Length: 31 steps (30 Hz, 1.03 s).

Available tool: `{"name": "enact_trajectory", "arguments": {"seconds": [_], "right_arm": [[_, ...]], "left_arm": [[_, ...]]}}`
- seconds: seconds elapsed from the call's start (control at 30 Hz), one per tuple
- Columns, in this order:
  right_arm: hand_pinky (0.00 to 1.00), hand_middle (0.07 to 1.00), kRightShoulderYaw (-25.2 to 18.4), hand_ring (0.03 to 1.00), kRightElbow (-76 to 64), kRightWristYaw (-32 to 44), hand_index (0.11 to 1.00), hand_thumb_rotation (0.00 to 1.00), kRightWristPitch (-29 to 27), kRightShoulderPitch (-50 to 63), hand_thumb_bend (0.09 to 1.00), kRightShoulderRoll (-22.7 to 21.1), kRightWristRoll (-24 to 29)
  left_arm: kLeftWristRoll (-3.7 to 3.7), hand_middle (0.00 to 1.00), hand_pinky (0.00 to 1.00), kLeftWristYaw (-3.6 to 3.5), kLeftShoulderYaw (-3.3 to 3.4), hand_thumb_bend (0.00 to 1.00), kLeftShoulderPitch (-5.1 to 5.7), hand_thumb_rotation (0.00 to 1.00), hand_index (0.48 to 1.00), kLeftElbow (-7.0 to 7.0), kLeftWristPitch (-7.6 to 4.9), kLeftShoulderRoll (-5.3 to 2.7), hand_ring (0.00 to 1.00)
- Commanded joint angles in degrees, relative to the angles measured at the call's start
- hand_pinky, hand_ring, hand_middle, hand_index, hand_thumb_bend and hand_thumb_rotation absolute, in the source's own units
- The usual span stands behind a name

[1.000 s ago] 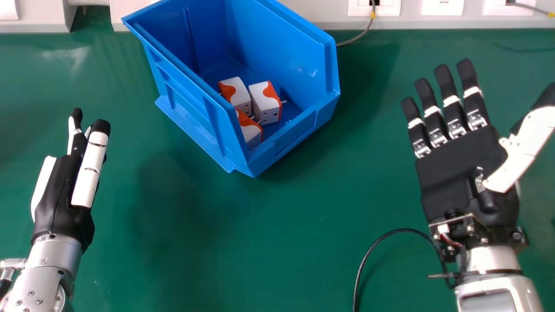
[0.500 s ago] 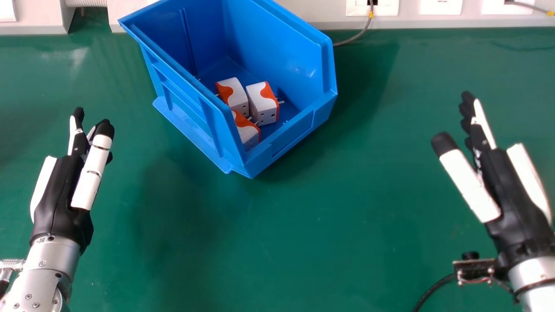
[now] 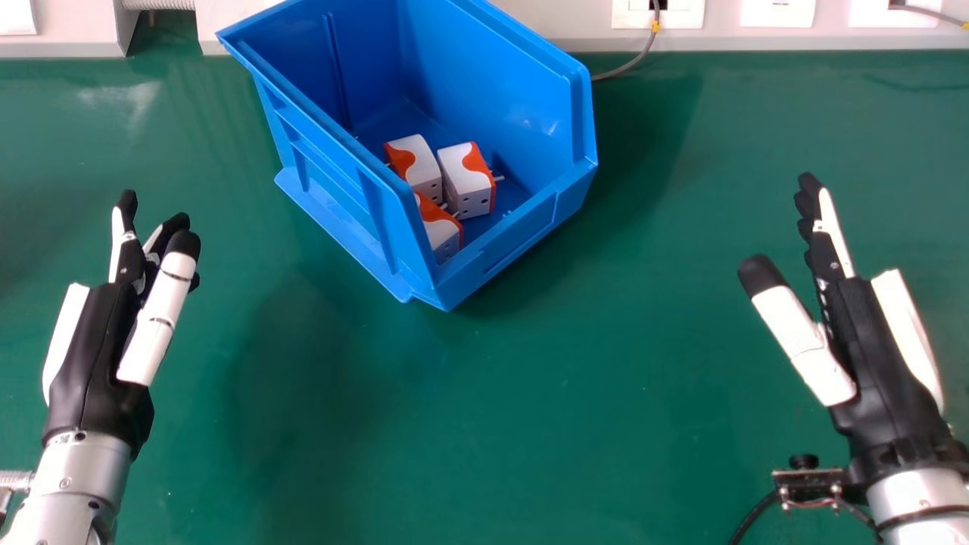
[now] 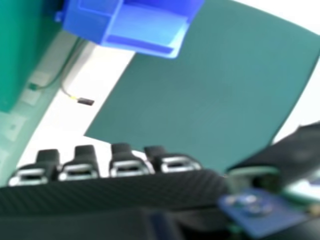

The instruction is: Pick all objects and put in blue box

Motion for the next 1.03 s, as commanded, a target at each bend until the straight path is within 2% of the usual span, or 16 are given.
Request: {"name": "enact_trajectory", "arguments": {"seconds": [0.0,0.03,0.13,0.27,0.37,0.47,0.53,0.63,0.7,0.83,0.9,1.0], "right_arm": [[0.96,1.0,-0.6,0.999,-0.3,-0.3,1.0,1.0,-2.0,1.0,0.587,0.0,-0.2],[0.95,1.0,-0.5,0.998,-0.4,-0.3,0.999,1.0,-2.1,1.3,0.591,0.1,-0.2],[0.96,1.0,-0.4,0.999,-0.7,0.3,1.0,1.0,-2.2,2.0,0.603,0.1,0.0],[0.98,1.0,-0.9,1.0,-0.4,1.3,1.0,1.0,-3.2,3.5,0.591,-0.1,1.0],[0.99,1.0,-1.1,1.0,-0.4,1.4,1.0,1.0,-3.5,4.0,0.577,0.3,1.1],[0.99,1.0,-0.8,1.0,-0.2,1.3,1.0,1.0,-4.3,4.5,0.559,0.7,0.9],[0.98,1.0,-0.8,1.0,-0.3,1.6,1.0,1.0,-4.5,5.1,0.554,0.9,1.1],[0.99,1.0,-1.2,1.0,-0.8,2.0,1.0,1.0,-4.3,5.7,0.548,1.1,1.6],[0.99,1.0,-1.3,1.0,-0.5,2.1,1.0,1.0,-4.4,5.6,0.548,1.2,1.8],[1.0,1.0,-1.4,1.0,-0.3,1.7,1.0,1.0,-4.1,5.3,0.524,1.4,1.7],[1.0,1.0,-1.4,1.0,-0.2,1.4,1.0,1.0,-4.1,5.3,0.513,1.5,1.6],[1.0,1.0,-1.3,1.0,-1.2,1.3,1.0,1.0,-3.4,5.6,0.477,1.9,1.4]], "left_arm": [[0.15,0.95,0.89,-0.07,0.35,0.5,1.03,0.83,0.939,-1.31,-1.89,0.65,0.95],[0.08,0.94,0.88,-0.06,0.35,0.5,1.33,0.82,0.937,-1.45,-2.02,0.61,0.95],[0.19,0.94,0.87,0.37,0.22,0.5,2.11,0.81,0.93,-2.28,-1.35,0.47,0.94],[0.55,0.93,0.85,0.74,-0.08,0.52,4.05,0.8,0.923,-4.06,-1.15,0.12,0.93],[0.31,0.93,0.84,0.43,-0.36,0.52,5.08,0.79,0.919,-4.94,-1.51,-0.08,0.93],[0.51,0.92,0.83,0.42,-0.53,0.53,5.76,0.78,0.911,-4.78,-2.53,-0.23,0.92],[0.36,0.92,0.82,0.35,-0.65,0.53,6.25,0.77,0.907,-5.19,-2.76,-0.41,0.91],[0.3,0.91,0.8,0.34,-0.79,0.51,6.56,0.74,0.894,-5.14,-3.27,-0.59,0.9],[0.5,0.9,0.79,0.37,-0.78,0.49,6.41,0.71,0.886,-4.22,-4.1,-0.59,0.89],[0.6,0.89,0.78,0.73,-0.89,0.49,6.74,0.69,0.877,-5.18,-3.72,-0.78,0.88],[0.68,0.89,0.77,0.87,-0.89,0.49,6.66,0.69,0.875,-5.09,-3.82,-0.8,0.88],[0.83,0.88,0.76,0.88,-0.83,0.48,6.06,0.67,0.871,-3.38,-4.33,-0.52,0.87]]}}
